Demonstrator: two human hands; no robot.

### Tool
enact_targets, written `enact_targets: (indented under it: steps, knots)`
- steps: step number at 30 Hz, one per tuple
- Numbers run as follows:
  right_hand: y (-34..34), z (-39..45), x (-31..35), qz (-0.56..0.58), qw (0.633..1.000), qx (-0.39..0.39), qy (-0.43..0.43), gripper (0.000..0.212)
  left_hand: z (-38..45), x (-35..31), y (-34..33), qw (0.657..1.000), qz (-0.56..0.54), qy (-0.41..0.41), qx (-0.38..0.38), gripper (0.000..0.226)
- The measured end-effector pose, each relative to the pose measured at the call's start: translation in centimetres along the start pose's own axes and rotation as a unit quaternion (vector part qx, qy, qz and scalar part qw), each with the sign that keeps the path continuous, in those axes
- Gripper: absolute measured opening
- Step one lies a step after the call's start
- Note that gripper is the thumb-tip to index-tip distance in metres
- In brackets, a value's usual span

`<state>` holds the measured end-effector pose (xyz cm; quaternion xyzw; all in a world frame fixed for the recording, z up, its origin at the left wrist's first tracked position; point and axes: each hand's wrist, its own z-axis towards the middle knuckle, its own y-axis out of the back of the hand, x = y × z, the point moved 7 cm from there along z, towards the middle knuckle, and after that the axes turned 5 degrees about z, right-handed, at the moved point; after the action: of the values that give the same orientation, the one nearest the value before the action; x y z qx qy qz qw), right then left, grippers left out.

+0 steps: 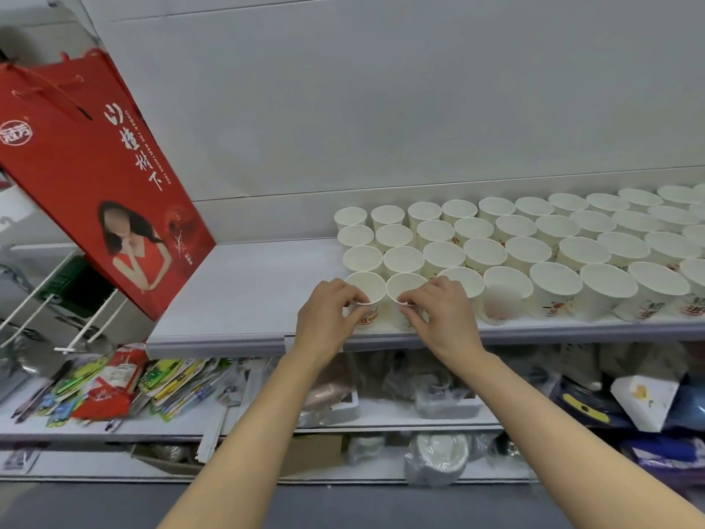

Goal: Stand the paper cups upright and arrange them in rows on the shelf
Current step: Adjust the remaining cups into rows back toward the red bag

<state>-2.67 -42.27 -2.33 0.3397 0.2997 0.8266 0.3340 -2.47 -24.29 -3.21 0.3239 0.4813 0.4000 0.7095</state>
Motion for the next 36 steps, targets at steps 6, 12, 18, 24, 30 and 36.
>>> enact_targets:
  steps: [6,12,18,24,30,36]
  knots:
    - [-0.2,0.0,0.4,-0.012,0.999,0.023,0.019,0.012,-0.6,0.2,0.2,1.000,0.012,0.012,-0.010,0.019]
    - [1.1,0.2,0.3,-0.012,0.999,0.022,0.047,0.037,-0.3,0.6,1.1,0.999,-0.013,0.021,-0.038,0.079]
    - [-0.5,2.5,-0.5,-0.075,0.989,0.130,0.000,0.074,2.7,2.5,-1.1,0.968,-0.182,0.151,0.083,0.101]
    - [-1.7,2.3,-0.7,-0.093,0.985,0.146,-0.001,0.077,5.2,1.7,-2.1,0.972,-0.180,0.093,0.119,0.066]
    - [-1.0,3.1,-0.5,-0.100,0.984,0.145,0.004,0.079,9.7,1.8,-0.3,0.950,-0.262,0.146,0.084,0.055]
    - [-1.6,2.1,-0.2,-0.120,0.978,0.169,0.008,0.076,14.3,3.5,-2.0,0.913,-0.308,0.217,0.159,0.066]
